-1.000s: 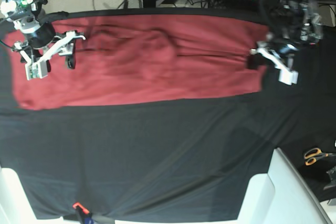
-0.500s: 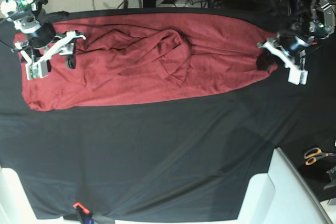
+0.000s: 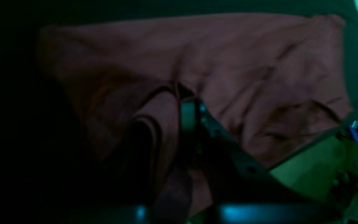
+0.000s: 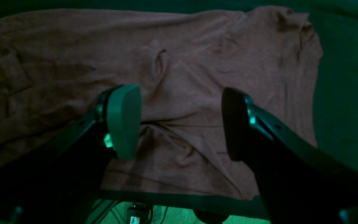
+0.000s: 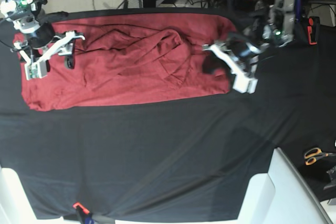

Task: Fold the T-shirt properly
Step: 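Fold the shoulder end toward the right gripper with the left gripper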

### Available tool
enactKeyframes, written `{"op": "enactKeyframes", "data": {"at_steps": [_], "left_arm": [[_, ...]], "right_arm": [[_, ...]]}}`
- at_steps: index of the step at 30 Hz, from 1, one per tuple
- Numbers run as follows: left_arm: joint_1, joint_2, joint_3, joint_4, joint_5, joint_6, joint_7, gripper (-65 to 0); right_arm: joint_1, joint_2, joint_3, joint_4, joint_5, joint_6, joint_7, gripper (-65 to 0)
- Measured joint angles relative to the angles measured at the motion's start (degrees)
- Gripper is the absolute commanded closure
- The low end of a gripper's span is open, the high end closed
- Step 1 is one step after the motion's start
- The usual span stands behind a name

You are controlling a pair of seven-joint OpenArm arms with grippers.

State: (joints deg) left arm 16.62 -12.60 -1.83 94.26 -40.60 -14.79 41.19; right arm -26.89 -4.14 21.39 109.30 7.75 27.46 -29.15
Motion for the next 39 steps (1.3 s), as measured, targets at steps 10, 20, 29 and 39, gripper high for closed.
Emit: {"op": "enactKeyframes", "data": {"at_steps": [10,20,29,39], "left_arm": [[-5.4,1.07,13.18,-0.39,0.04,6.49,0.22,0.0],[-10.93,3.26,22.32,-4.74,0.07,7.93,0.44,0.0],[-14.29,5.99,26.16,-7.5,0.24,7.96,0.39,0.0],[-16.28,8.63,27.02,-11.78,0.26,9.2,0.28,0.0]], "right_arm": [[0.02,0.04,-0.02,0.0,0.0,0.0,0.02,-38.9],[0.02,0.04,0.0,0.0,0.0,0.0,0.04,-38.9],[0.02,0.02,0.0,0.0,0.0,0.0,0.02,-38.9],[0.0,0.02,0.15,0.0,0.0,0.0,0.02,-38.9]]}}
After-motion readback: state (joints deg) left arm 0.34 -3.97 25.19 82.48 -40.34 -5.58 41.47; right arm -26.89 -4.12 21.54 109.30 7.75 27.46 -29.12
